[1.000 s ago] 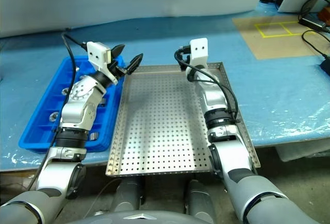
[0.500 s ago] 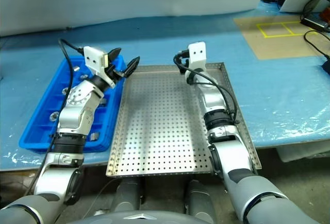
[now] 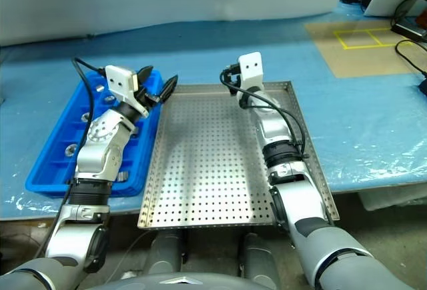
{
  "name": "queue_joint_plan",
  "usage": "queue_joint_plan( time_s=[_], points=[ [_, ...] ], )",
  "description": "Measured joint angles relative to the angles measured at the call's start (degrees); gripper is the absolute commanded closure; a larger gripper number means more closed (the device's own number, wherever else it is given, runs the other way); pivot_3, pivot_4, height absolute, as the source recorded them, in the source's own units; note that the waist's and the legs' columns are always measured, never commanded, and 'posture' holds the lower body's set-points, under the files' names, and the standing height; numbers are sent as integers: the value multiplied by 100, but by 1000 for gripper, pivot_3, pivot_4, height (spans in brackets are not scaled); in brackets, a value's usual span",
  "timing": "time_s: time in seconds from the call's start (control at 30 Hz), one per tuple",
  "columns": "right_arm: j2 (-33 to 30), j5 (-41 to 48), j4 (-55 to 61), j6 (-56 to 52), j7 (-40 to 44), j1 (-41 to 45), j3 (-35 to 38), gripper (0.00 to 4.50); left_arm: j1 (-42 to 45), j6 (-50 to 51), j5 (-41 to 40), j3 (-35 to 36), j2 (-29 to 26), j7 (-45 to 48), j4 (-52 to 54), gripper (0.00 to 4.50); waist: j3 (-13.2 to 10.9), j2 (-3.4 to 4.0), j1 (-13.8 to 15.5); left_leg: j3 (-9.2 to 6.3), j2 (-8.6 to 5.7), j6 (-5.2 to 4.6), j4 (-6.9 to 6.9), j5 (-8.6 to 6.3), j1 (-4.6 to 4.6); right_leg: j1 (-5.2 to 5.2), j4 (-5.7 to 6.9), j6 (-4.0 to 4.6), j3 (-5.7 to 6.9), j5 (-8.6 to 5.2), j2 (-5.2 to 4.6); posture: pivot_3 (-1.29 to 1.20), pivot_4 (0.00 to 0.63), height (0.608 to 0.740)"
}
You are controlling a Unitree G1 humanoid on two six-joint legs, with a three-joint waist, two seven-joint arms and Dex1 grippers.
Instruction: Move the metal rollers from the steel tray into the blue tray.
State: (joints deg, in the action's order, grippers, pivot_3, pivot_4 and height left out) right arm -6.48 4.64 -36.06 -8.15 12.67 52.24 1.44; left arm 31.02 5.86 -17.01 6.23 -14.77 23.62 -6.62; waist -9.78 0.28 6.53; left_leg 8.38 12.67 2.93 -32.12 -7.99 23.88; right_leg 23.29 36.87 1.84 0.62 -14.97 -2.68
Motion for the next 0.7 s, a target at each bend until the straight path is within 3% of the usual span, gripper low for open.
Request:
queue_joint_plan(
  time_s=[0.37,0.7],
  points=[
    [57,-29,-190,85,-118,128,7,1824,81,93,2,8,2,2,-16,229,0,1,75,0,1,0,-1,0,2,0,-1,-1,0,0,0,118,150,740],
    [-15,-39,-79,226,-445,66,201,1824,866,5,38,-80,48,369,-761,229,0,1,27,2,-1,0,-2,0,1,0,-2,-4,-3,2,1,2,150,740]
  ],
)
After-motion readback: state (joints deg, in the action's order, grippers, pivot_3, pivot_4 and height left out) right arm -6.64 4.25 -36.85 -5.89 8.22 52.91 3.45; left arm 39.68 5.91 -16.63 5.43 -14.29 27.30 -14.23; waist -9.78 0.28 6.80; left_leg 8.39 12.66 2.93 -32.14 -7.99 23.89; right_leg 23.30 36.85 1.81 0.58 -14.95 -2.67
